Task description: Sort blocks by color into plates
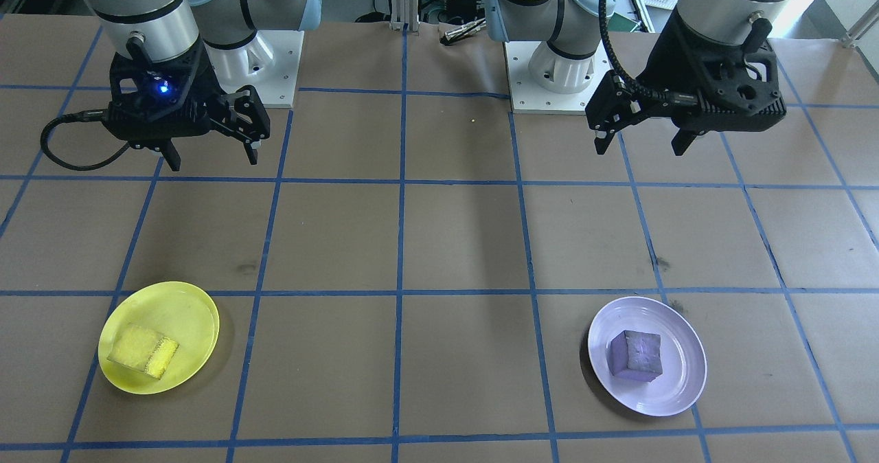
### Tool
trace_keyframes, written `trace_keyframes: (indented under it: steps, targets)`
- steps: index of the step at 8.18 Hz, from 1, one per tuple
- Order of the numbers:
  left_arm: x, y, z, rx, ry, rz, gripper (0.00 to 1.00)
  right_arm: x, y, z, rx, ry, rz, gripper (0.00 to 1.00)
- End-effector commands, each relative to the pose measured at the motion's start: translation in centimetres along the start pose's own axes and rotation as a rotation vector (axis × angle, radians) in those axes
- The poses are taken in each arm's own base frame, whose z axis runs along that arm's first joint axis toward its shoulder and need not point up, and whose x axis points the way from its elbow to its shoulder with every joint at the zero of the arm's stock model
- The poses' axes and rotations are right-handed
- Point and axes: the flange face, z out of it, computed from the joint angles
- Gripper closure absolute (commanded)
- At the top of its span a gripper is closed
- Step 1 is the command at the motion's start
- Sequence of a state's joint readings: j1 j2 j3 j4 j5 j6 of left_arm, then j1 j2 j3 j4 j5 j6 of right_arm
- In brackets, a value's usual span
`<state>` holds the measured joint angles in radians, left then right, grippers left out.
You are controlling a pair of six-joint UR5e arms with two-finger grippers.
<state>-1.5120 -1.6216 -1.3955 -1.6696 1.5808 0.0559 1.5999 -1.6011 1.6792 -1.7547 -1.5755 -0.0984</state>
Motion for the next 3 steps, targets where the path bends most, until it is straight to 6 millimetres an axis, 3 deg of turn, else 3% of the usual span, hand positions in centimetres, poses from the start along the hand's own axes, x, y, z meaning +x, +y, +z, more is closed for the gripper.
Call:
trace_keyframes:
  steps: [1,3]
  targets:
    - [-0.01,-0.50,0.97,-0.019,-0.001,0.000,0.00,-0.10,0.05,0.22,-0.008,-0.010,0.002,0.00]
    - [-0.01,-0.62,0.99,-0.015,0.000,0.000,0.00,-0.09,0.12,0.21,-0.008,-0.009,0.003,0.00]
